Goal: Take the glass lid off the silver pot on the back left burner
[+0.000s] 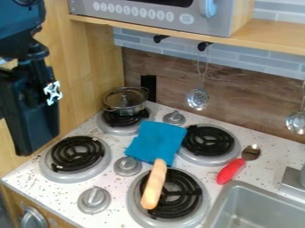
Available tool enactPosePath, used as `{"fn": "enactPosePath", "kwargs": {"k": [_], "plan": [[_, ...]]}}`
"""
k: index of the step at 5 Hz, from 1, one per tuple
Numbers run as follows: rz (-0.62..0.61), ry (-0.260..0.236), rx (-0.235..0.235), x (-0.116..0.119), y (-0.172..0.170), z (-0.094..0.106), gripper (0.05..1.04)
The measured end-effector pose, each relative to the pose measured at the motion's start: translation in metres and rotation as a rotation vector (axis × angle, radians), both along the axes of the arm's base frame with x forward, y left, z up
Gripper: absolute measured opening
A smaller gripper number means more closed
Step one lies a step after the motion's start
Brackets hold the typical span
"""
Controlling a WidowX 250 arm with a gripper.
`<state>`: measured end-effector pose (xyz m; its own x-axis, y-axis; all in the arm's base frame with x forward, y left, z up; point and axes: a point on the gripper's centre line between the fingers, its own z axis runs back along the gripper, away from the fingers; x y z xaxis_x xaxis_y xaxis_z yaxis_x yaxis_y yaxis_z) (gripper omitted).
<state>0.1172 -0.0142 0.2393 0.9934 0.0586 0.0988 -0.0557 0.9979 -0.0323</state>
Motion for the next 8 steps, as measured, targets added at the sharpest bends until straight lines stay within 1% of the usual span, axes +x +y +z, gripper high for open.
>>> {"fn": "enactPosePath", "kwargs": {"k": [1, 2, 3, 4, 5, 6, 7, 8], "plan": [[0.007, -0.001, 0.007, 0.000, 0.001, -0.004, 1.001], [0.044, -0.076, 0.187, 0.031, 0.025, -0.025, 1.001], [0.054, -0.133, 0.269, 0.057, 0.037, -0.043, 1.001], [0.128, -0.169, 0.303, 0.078, 0.062, -0.059, 1.001], [0.158, -0.238, 0.298, 0.102, 0.079, -0.069, 1.001], [0.166, -0.316, 0.331, 0.130, 0.088, -0.080, 1.001], [0.159, -0.365, 0.357, 0.155, 0.100, -0.097, 1.001], [0.149, -0.407, 0.394, 0.178, 0.113, -0.109, 1.001]]}}
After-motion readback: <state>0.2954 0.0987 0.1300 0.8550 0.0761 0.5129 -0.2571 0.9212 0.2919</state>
